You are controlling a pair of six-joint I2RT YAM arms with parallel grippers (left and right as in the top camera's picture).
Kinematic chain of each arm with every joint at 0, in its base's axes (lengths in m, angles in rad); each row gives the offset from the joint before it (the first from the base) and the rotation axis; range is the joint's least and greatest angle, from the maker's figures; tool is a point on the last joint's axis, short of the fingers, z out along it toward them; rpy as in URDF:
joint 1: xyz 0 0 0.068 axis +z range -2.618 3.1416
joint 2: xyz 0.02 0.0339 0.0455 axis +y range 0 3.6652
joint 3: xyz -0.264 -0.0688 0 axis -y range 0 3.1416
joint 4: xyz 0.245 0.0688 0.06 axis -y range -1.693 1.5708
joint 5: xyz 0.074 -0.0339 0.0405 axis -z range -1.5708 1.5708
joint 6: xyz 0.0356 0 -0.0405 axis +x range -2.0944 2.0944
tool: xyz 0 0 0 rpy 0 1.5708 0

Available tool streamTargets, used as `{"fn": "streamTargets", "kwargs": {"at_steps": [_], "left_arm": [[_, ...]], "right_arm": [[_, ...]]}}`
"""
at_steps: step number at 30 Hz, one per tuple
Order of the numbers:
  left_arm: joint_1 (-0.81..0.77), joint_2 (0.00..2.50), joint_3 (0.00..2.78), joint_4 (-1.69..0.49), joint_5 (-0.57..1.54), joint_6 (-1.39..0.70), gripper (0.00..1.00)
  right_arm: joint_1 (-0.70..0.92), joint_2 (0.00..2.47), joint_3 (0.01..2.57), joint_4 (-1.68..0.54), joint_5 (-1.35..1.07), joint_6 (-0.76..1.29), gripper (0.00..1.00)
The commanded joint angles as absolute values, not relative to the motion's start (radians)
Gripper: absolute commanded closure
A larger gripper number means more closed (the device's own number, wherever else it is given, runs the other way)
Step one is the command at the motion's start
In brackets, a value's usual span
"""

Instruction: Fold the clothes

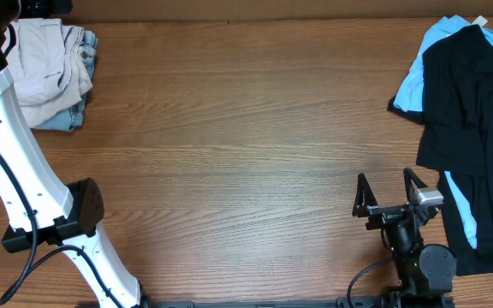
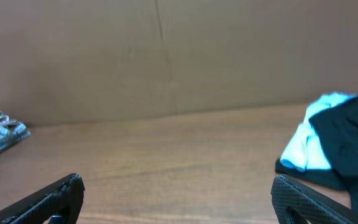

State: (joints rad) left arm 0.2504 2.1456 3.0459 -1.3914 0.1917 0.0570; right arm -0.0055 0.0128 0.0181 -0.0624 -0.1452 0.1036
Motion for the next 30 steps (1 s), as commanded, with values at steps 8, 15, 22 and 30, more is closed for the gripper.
{"fn": "streamTargets", "kwargs": {"at_steps": [8, 15, 22, 30], "left_arm": [[0.255, 2.14, 3.052, -1.388, 0.203, 0.045, 0.0], [0.255, 2.14, 3.052, -1.388, 0.203, 0.045, 0.0], [0.255, 2.14, 3.052, -1.388, 0.203, 0.045, 0.0], [0.241, 2.133, 3.052, -1.39, 0.202, 0.045, 0.0]], "right_arm": [[0.001, 0.003, 0.008, -0.07, -0.131, 0.104, 0.0], [0.001, 0.003, 0.008, -0.07, -0.131, 0.104, 0.0], [0.001, 0.003, 0.008, -0.07, -0.131, 0.104, 0.0], [0.001, 0.003, 0.008, -0.07, -0.131, 0.104, 0.0]]}}
